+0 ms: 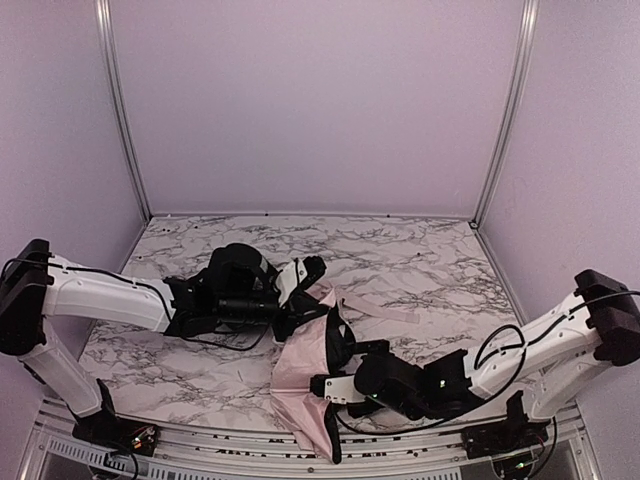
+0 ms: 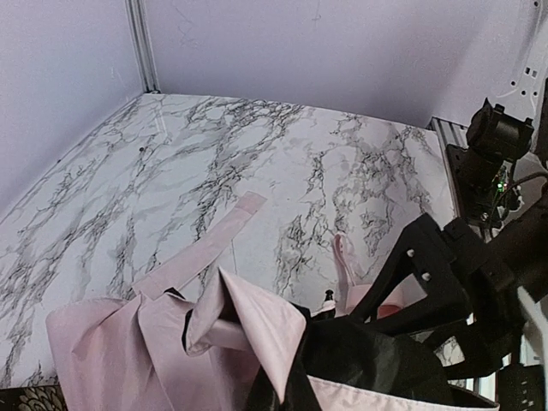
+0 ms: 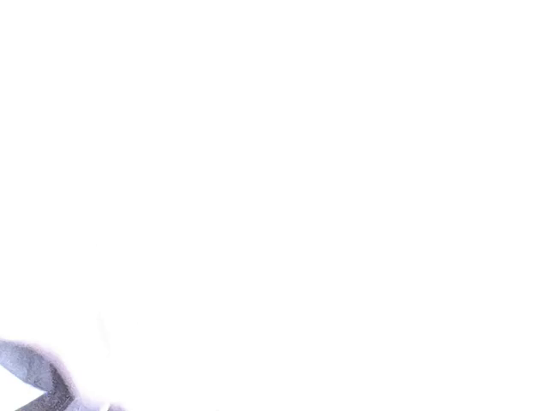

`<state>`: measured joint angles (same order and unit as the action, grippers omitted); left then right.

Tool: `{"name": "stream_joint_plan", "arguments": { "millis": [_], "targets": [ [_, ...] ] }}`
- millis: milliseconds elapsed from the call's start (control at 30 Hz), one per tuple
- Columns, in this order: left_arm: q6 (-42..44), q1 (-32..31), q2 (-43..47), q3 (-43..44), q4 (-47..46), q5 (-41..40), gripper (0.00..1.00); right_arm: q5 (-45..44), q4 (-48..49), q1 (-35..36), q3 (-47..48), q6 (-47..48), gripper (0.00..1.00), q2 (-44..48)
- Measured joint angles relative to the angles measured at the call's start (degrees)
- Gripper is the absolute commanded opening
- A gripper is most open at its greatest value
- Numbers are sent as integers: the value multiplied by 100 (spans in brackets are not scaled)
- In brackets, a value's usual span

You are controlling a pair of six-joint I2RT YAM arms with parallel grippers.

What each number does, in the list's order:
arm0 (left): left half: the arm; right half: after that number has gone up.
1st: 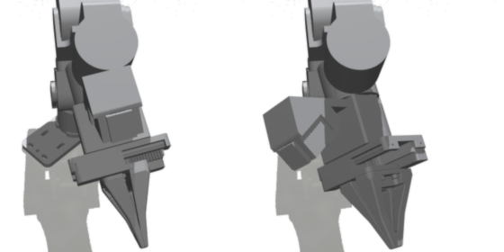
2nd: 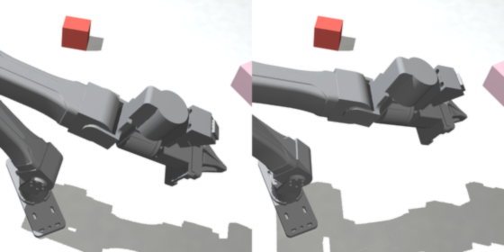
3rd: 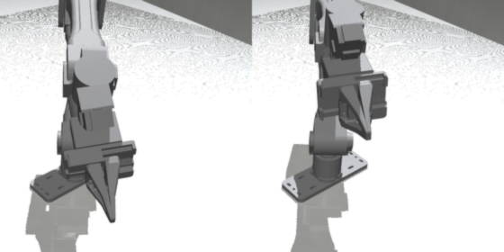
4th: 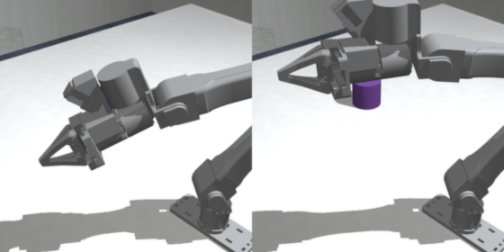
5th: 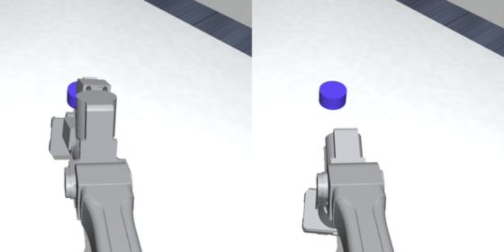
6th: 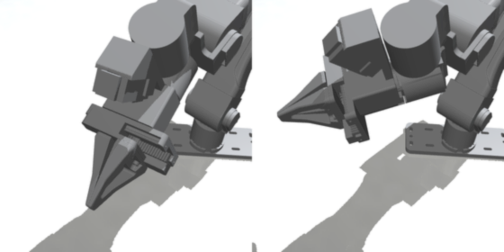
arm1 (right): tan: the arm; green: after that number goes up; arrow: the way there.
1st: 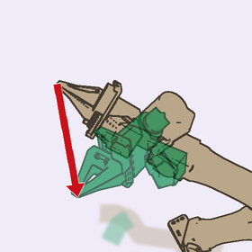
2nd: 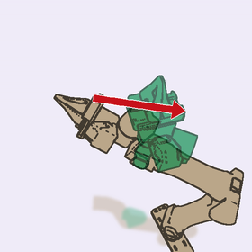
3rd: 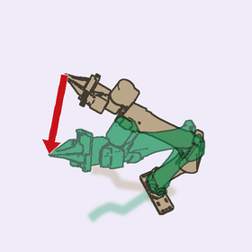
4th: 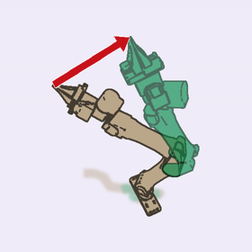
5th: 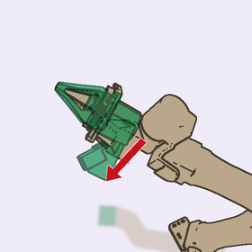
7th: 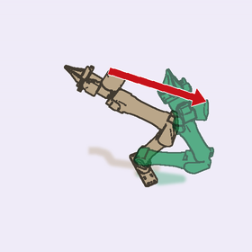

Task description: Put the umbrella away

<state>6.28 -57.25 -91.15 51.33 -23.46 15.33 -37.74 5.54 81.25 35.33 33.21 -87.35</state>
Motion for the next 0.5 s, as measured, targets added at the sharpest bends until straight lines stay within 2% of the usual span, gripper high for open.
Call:
{"name": "stream_joint_plan", "arguments": {
  "millis": [167,267,500],
  "targets": [
    [181,-24,337,-275,9,-339,0,975,-1405,-4,588,-275,97,898],
    [407,-289,745,-533,-2,-608,0,1912,-2188,-199,1038,-483,98,1534],
    [723,-1495,1440,-1174,26,-822,0,3740,-2465,-1523,1276,-1038,99,2966]
  ]
}}
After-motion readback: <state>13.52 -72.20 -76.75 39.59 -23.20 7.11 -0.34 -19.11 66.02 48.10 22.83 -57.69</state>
